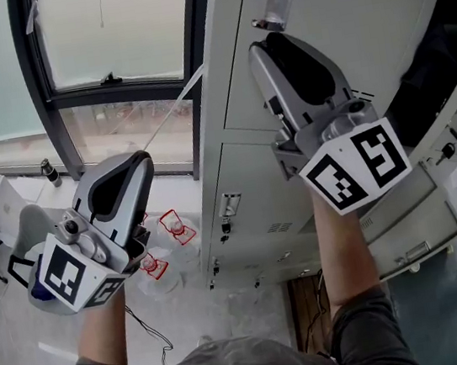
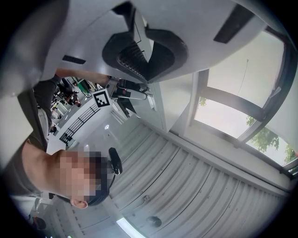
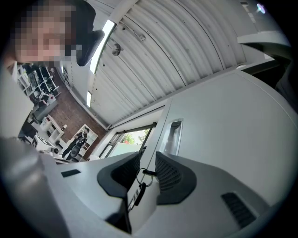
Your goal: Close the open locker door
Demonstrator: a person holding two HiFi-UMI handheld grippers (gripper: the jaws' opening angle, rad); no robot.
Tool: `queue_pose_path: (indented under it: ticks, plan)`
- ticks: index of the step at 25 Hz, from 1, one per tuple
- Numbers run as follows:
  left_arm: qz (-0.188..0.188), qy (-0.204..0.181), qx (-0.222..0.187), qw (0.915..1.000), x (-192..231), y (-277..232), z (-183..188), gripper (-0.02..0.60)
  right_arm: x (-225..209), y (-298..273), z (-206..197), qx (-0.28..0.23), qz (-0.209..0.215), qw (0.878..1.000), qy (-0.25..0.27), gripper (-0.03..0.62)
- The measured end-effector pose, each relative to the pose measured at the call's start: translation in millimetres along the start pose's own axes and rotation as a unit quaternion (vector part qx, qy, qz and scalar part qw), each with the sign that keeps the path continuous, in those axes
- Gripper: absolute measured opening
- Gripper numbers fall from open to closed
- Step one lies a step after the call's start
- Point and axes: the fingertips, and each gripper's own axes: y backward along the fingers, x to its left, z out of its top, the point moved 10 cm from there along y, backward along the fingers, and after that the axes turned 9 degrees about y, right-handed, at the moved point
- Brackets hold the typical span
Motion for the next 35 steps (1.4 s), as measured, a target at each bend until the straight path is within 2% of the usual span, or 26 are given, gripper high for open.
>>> queue_pose_path:
  ticks: [9,18,25,29,32,35]
  plan:
    - [0.007,-0.004,0.004,1.0,-9,-6,-2,0.009,-4,5,-1,-0.009,0.009,1.0,-0.005,0.104]
    - [0.007,-0.016,0.006,0.9998,-38,-22,3,0.009,-20,32,4,-0.026,0.012,0.999,-0.026,0.104]
    - [-0.005,-0.026,0.011,0.9996,-79,-45,5,0.009,-33,76,13,-0.031,0.019,0.999,-0.036,0.1]
    - [-0.014,-0.014,0.003,0.9998,-111,-64,8,0.009,-43,104,15,-0.031,0.023,0.998,-0.046,0.094]
    - [-0.009,-0.029,0.015,0.9994,-130,-69,4,0.009,-50,124,14,-0.027,0.027,0.998,-0.054,0.092]
    - [-0.01,-0.023,0.016,0.9995,-153,-79,0,0.009,-58,147,14,-0.023,0.03,0.997,-0.062,0.089]
